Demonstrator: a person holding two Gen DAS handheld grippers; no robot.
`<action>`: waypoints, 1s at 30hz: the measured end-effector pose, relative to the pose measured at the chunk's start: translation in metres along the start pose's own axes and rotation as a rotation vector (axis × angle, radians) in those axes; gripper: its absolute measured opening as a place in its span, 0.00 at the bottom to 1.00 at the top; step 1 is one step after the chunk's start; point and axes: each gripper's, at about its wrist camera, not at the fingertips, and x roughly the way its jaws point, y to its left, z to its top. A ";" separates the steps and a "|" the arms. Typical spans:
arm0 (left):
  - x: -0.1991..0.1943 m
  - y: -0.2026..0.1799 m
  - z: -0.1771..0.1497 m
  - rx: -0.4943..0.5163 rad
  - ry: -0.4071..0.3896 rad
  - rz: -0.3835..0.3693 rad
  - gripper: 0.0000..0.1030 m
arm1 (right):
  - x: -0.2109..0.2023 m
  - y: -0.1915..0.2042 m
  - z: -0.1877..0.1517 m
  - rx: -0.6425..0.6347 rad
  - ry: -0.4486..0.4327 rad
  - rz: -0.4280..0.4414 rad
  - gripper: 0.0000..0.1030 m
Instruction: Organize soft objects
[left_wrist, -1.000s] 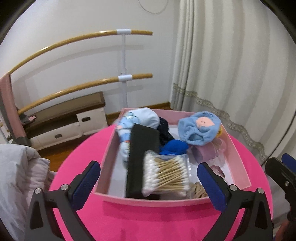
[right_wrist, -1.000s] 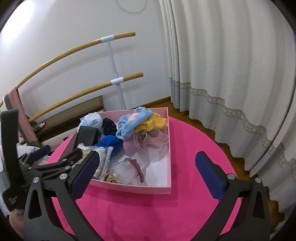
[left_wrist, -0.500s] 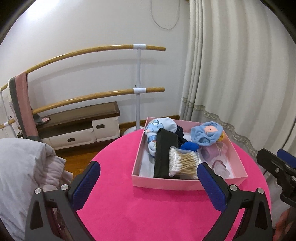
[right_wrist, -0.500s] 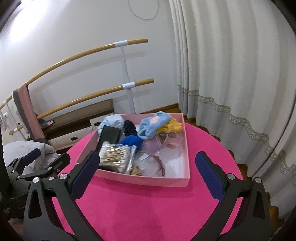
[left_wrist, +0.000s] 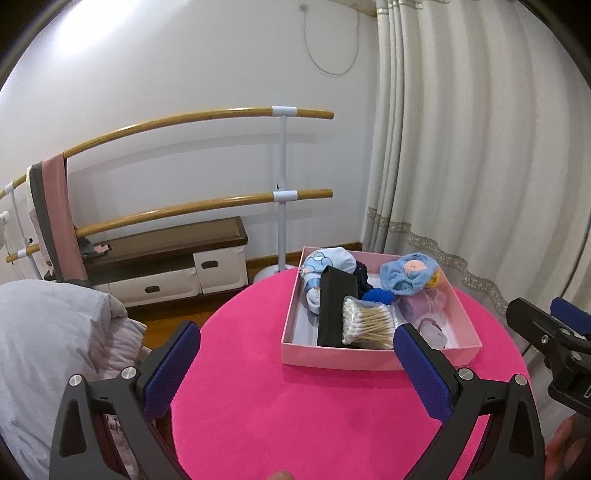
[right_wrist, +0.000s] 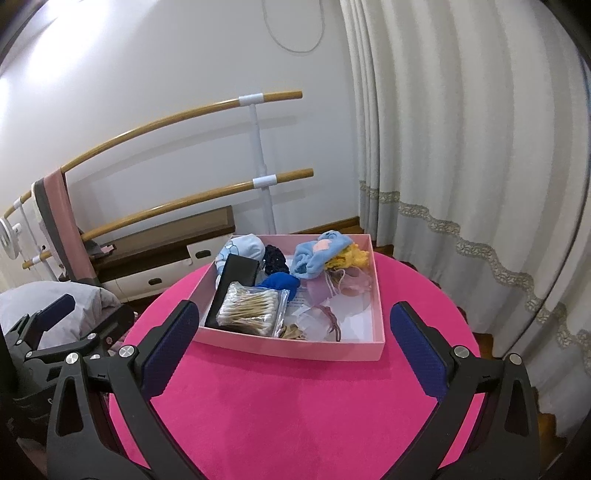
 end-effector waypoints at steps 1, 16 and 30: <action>-0.003 -0.001 0.000 0.002 -0.005 -0.001 1.00 | -0.003 -0.001 -0.001 0.002 -0.002 -0.002 1.00; -0.053 -0.008 -0.006 0.021 -0.015 -0.048 1.00 | -0.055 -0.008 -0.011 0.032 -0.054 -0.032 1.00; -0.109 -0.022 -0.020 0.064 -0.067 -0.016 1.00 | -0.101 0.001 -0.021 0.022 -0.121 -0.051 1.00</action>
